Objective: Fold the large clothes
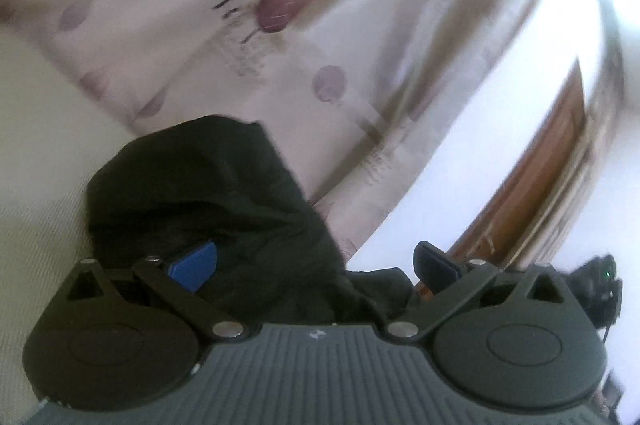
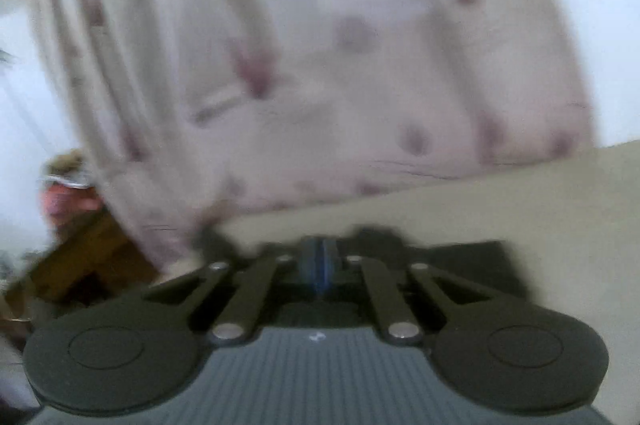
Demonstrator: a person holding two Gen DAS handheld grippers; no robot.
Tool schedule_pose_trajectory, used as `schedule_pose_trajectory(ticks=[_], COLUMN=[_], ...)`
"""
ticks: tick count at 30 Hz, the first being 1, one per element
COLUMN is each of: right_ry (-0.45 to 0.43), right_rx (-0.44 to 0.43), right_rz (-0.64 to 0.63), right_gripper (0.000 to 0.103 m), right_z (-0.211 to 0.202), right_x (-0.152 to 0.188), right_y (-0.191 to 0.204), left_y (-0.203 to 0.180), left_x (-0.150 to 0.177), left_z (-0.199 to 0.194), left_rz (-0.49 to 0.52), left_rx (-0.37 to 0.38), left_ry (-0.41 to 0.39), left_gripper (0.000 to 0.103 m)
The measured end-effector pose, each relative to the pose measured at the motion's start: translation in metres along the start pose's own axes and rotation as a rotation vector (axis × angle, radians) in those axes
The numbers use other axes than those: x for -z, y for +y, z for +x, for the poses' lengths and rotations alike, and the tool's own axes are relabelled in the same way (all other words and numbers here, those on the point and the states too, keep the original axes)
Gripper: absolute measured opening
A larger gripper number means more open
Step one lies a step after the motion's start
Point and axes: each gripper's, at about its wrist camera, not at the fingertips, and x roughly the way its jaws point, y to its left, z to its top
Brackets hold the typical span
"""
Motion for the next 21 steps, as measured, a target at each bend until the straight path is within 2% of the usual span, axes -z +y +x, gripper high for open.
schedule_pose_trajectory(ticks=[2,3,4,5,8,9,10,11,12,13,14,15,17,18,21], right_ry=[0.107,0.149,0.207,0.257,0.417,0.484,0.538,0.585,0.623,0.633,0.607,0.582,0.5,0.428,0.281], right_rx=[-0.077,-0.085,-0.073,-0.051,-0.007,0.033,0.083,0.104,0.102,0.093,0.073,0.055,0.008,-0.002,0.03], right_rz=[0.019,-0.011,-0.076,-0.131,-0.238,-0.298,-0.354,-0.412,-0.47,-0.547,-0.629,-0.651,-0.599,-0.55,-0.429], right_gripper=[0.044,0.082,0.101,0.101,0.1,0.099,0.092,0.077,0.03,0.026,0.021,0.016,0.013,0.012,0.011], right_z=[0.035,0.053,0.078,0.097,0.158,0.18,0.198,0.21,0.218,0.217,0.211,0.203,0.175,0.153,0.1], right_x=[-0.016,-0.021,-0.023,-0.021,-0.012,-0.005,0.005,0.016,0.025,0.034,0.037,0.035,0.022,0.014,0.011], right_y=[0.025,0.039,0.058,0.072,0.105,0.114,0.121,0.127,0.133,0.139,0.149,0.156,0.157,0.152,0.123], left_y=[0.004,0.005,0.005,0.005,0.01,0.011,0.013,0.016,0.018,0.02,0.021,0.02,0.015,0.011,-0.007], left_x=[-0.003,-0.003,-0.003,-0.003,0.0,0.0,0.0,-0.001,-0.002,-0.004,-0.006,-0.008,-0.014,-0.018,-0.026], left_z=[-0.011,-0.018,-0.024,-0.028,-0.037,-0.038,-0.038,-0.038,-0.038,-0.04,-0.042,-0.043,-0.042,-0.04,-0.028], left_rz=[-0.009,0.008,0.025,0.03,0.035,0.038,0.033,0.024,0.02,0.022,0.027,0.035,0.068,0.084,0.136], left_rx=[-0.02,-0.037,-0.059,-0.066,-0.075,-0.085,-0.087,-0.091,-0.104,-0.119,-0.129,-0.135,-0.148,-0.15,-0.133], left_ry=[-0.009,-0.016,-0.015,-0.004,0.037,0.041,0.044,0.052,0.064,0.07,0.066,0.059,0.049,0.043,0.033], left_gripper=[0.103,0.103,0.103,0.103,0.103,0.103,0.103,0.103,0.103,0.103,0.103,0.103,0.103,0.103,0.103])
